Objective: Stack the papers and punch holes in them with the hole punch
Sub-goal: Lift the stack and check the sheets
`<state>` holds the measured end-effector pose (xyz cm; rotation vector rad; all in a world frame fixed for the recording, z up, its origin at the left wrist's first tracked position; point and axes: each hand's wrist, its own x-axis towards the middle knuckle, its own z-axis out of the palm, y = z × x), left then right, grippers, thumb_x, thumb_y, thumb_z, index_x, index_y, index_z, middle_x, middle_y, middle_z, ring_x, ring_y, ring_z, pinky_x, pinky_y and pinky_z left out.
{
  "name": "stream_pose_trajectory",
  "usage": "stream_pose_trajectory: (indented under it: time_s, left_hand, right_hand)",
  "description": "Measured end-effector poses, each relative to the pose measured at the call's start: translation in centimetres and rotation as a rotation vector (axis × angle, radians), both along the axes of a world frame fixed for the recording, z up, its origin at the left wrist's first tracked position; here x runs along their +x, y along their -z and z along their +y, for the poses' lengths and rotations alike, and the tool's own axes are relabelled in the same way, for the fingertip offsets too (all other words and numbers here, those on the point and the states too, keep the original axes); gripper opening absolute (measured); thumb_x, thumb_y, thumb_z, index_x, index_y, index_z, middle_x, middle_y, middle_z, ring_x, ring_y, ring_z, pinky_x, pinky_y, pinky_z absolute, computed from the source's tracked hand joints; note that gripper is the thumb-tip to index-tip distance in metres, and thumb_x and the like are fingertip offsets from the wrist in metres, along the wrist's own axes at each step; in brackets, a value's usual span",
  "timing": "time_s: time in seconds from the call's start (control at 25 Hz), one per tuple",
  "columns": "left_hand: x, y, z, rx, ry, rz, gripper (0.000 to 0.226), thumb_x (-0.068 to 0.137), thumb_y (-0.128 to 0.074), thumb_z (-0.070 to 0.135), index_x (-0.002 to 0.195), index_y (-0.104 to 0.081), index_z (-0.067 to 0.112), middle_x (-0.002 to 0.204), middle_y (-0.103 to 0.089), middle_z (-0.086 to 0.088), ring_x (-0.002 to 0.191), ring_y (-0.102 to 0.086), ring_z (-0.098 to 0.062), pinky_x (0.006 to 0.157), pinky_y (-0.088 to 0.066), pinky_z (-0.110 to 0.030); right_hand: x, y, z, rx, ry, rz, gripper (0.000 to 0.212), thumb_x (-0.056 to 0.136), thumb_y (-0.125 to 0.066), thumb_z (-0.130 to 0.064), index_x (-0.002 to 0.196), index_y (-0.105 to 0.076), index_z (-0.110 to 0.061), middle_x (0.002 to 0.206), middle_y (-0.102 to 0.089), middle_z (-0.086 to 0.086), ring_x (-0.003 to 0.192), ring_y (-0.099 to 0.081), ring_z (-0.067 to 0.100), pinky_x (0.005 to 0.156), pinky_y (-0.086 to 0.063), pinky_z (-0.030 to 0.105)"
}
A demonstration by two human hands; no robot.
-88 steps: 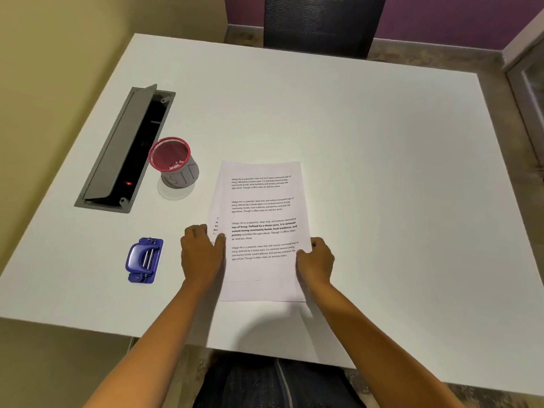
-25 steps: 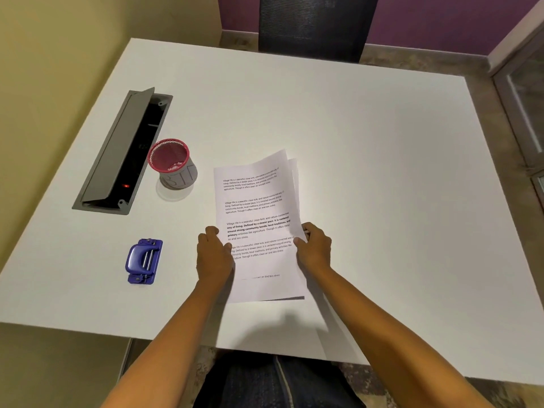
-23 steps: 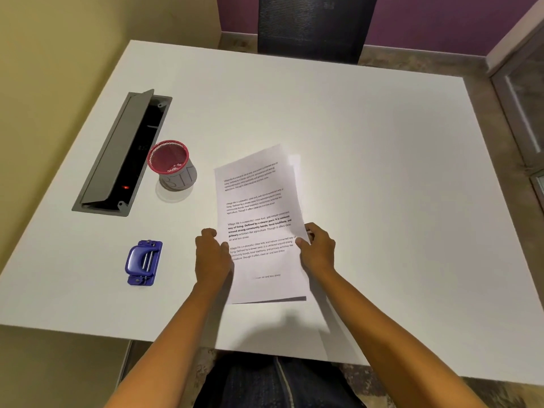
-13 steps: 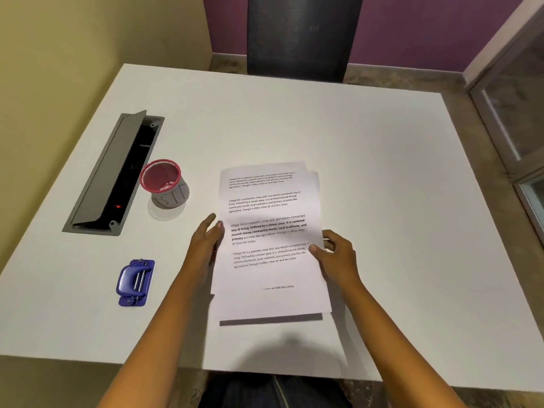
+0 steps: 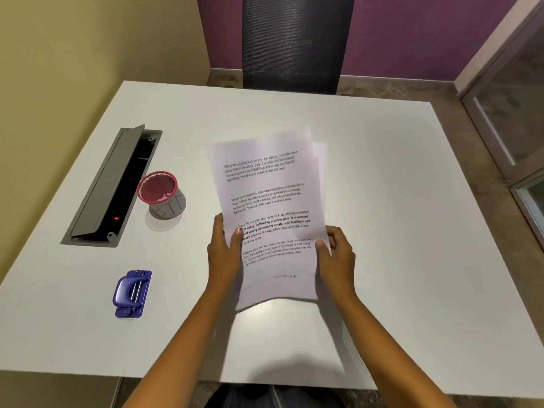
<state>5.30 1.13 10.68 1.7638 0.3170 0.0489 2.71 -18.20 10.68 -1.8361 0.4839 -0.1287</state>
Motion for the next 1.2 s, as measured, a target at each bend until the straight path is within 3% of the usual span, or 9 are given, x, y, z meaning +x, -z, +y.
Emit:
stream_pose_trajectory:
  time_s: [0.16,0.32,0.48,0.56,0.64,0.72,0.88,1.04,1.2]
  left_hand:
    - [0.7,-2.6,0.0,0.093,-0.044,-0.304,0.024,0.098,-0.047,0.028,0.121,-0.043,0.022,0.104,-0.061,0.019,0.090,-0.059,0.020,0.072,-0.043,0.002]
    - [0.9,-3.6,-0.9,0.036,-0.159,-0.426,0.028,0.097,-0.045,0.036,0.124,-0.041,0.028,0.082,-0.060,0.025,0.072,-0.058,0.006,0.062,-0.043,-0.010]
    - [0.0,-2.9,-1.9,0.013,-0.093,-0.401,0.018,0.097,-0.047,0.033,0.115,-0.046,0.031,0.093,-0.064,0.009,0.082,-0.060,-0.004,0.069,-0.046,-0.021]
    - [-0.2,-2.7,-2.3,0.039,-0.080,-0.368,0.008,0.097,-0.048,0.031,0.103,-0.049,0.037,0.086,-0.060,0.018,0.075,-0.054,-0.002,0.066,-0.042,-0.022]
    - [-0.2,-3.0,-2.6,0.055,-0.104,-0.379,0.015,0.097,-0.048,0.032,0.097,-0.048,0.046,0.084,-0.060,0.023,0.075,-0.054,-0.002,0.065,-0.043,-0.019]
    - [-0.2,-3.3,-2.8,0.041,-0.140,-0.418,0.014,0.097,-0.048,0.032,0.103,-0.049,0.044,0.092,-0.061,0.025,0.083,-0.058,-0.001,0.070,-0.044,-0.014]
    - [-0.5,-2.9,-2.9,-0.034,-0.162,-0.406,0.028,0.097,-0.049,0.030,0.122,-0.044,0.042,0.114,-0.064,0.008,0.106,-0.062,-0.007,0.085,-0.047,-0.017]
    - [-1.2,-2.1,-3.0,0.015,-0.138,-0.333,0.018,0.098,-0.046,0.025,0.108,-0.049,0.040,0.095,-0.063,0.018,0.085,-0.059,-0.005,0.071,-0.046,-0.026]
    - [-1.4,-2.3,-2.8,0.034,-0.186,-0.347,0.022,0.098,-0.043,0.021,0.097,-0.049,0.042,0.086,-0.059,0.021,0.077,-0.054,-0.003,0.065,-0.043,-0.022]
  right_hand:
    - [0.7,-2.2,-0.2,0.082,0.079,-0.265,0.016,0.095,-0.053,-0.009,0.107,-0.053,-0.019,0.102,-0.063,-0.010,0.090,-0.060,-0.005,0.075,-0.047,0.007]
    - [1.1,-2.9,-0.4,0.199,0.114,-0.362,0.015,0.096,-0.052,-0.012,0.110,-0.048,-0.016,0.106,-0.063,-0.001,0.098,-0.062,0.008,0.082,-0.051,0.018]
    - [0.3,-2.2,-0.2,0.199,0.141,-0.312,0.017,0.097,-0.051,-0.012,0.110,-0.049,-0.022,0.105,-0.063,-0.004,0.099,-0.061,0.016,0.087,-0.050,0.031]
    - [0.1,-2.0,0.0,0.194,0.158,-0.300,0.016,0.098,-0.049,-0.012,0.106,-0.052,-0.025,0.101,-0.063,-0.008,0.093,-0.061,0.010,0.082,-0.049,0.025]
    - [0.1,-2.1,-0.1,0.217,0.178,-0.327,0.012,0.098,-0.048,-0.011,0.105,-0.054,-0.019,0.098,-0.063,-0.008,0.090,-0.061,0.005,0.079,-0.048,0.018]
    - [0.1,-2.2,-0.3,0.217,0.184,-0.369,0.009,0.098,-0.049,-0.011,0.104,-0.053,-0.016,0.097,-0.063,-0.008,0.089,-0.060,0.005,0.078,-0.048,0.016]
    - [-0.3,-1.5,-0.7,0.228,0.193,-0.354,0.010,0.098,-0.047,-0.006,0.100,-0.052,-0.015,0.096,-0.060,0.007,0.091,-0.056,0.023,0.081,-0.046,0.035]
    - [-0.9,-0.9,-0.2,0.281,0.201,-0.328,0.020,0.099,-0.042,-0.003,0.095,-0.053,-0.018,0.092,-0.060,-0.004,0.086,-0.055,0.011,0.079,-0.044,0.028]
    - [-0.9,-0.9,-0.2,0.263,0.237,-0.357,0.024,0.098,-0.042,-0.001,0.090,-0.052,-0.021,0.085,-0.057,-0.007,0.081,-0.054,0.009,0.074,-0.042,0.021]
